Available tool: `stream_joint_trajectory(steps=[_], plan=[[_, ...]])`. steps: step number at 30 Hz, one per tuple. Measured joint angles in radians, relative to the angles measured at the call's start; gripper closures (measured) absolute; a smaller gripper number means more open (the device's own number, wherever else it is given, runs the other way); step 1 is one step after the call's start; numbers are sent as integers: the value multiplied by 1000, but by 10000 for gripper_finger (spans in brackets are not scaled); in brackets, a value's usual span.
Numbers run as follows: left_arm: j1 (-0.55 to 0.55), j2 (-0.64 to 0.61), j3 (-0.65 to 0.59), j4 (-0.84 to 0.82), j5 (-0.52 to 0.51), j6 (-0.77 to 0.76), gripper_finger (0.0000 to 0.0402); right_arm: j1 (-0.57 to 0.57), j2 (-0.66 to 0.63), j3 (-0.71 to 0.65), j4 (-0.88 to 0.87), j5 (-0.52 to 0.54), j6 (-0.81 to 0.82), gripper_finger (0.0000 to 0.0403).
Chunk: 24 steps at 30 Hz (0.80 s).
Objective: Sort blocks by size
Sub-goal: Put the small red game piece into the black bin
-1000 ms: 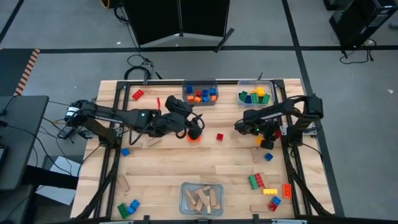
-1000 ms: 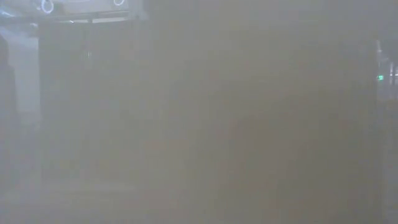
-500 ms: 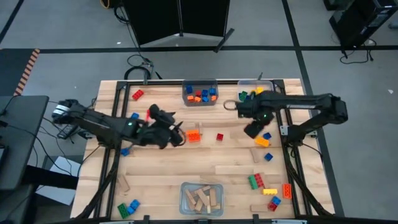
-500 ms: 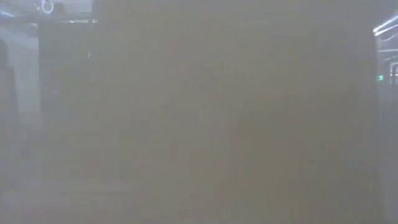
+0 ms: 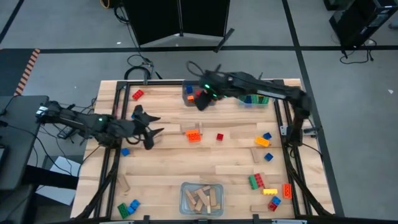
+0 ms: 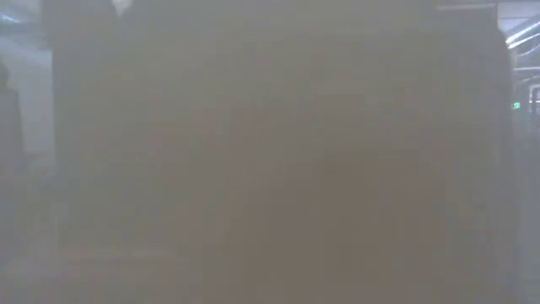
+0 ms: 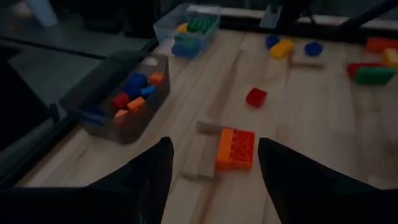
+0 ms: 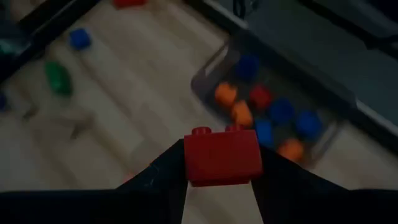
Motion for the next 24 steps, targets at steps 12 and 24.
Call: stream_joint_trajectory(steps=[12,24], plan=[[-1,-161,-1,-124,1,23,161,-197,300,120,29,-111,15,233],[0,-159,-1,-168,-12,22,161,-260,372,106,40,-158,91,225]])
